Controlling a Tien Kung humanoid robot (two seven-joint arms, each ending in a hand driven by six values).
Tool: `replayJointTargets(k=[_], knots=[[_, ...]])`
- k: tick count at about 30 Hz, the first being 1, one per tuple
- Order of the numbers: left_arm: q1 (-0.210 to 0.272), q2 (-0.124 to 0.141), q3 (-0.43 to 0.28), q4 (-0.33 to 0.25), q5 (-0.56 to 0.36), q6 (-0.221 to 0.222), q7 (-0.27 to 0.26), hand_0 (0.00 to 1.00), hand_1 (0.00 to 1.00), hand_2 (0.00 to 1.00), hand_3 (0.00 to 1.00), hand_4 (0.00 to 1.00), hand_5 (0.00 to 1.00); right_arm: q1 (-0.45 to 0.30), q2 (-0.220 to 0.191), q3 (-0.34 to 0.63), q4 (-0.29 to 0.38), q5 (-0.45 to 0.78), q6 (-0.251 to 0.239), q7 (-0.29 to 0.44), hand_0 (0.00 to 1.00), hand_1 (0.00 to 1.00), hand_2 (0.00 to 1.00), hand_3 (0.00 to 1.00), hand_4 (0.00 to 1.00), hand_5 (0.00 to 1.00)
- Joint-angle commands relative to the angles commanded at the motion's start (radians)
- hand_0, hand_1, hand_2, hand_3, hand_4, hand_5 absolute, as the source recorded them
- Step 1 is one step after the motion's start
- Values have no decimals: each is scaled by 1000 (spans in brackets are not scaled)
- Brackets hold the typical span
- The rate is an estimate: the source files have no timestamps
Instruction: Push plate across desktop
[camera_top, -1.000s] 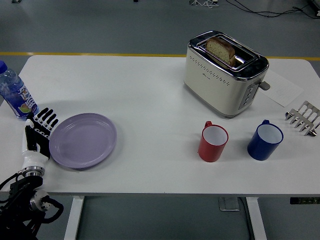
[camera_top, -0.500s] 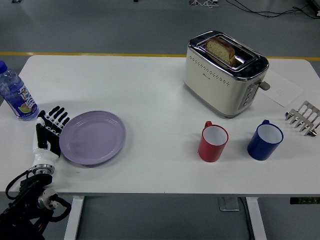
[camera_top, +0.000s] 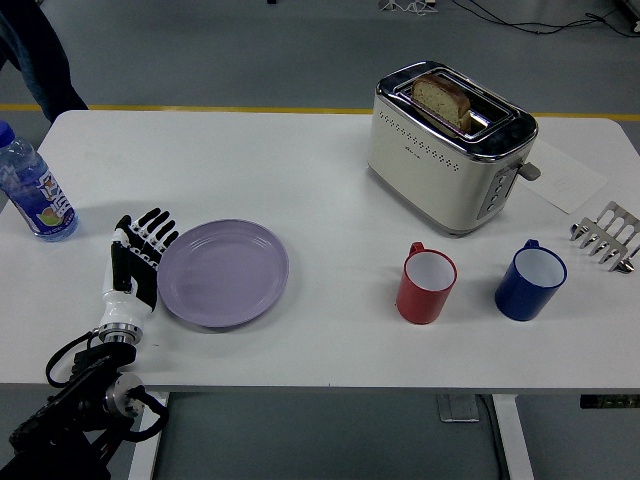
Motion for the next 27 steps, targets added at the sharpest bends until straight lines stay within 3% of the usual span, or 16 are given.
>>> replayJointTargets(k=[15, 27], knots=[[-47, -22, 141, -2, -86, 14, -20, 748, 767, 746, 640, 460, 998, 0, 1, -13, 0, 6, 3, 0, 604, 516, 590, 575, 359, 246], [-70, -29, 314, -20, -143, 14, -24, 748, 767, 750, 638, 456, 998, -3, 3, -32, 0, 25, 4, 1, 605, 516, 589, 574, 360, 247]])
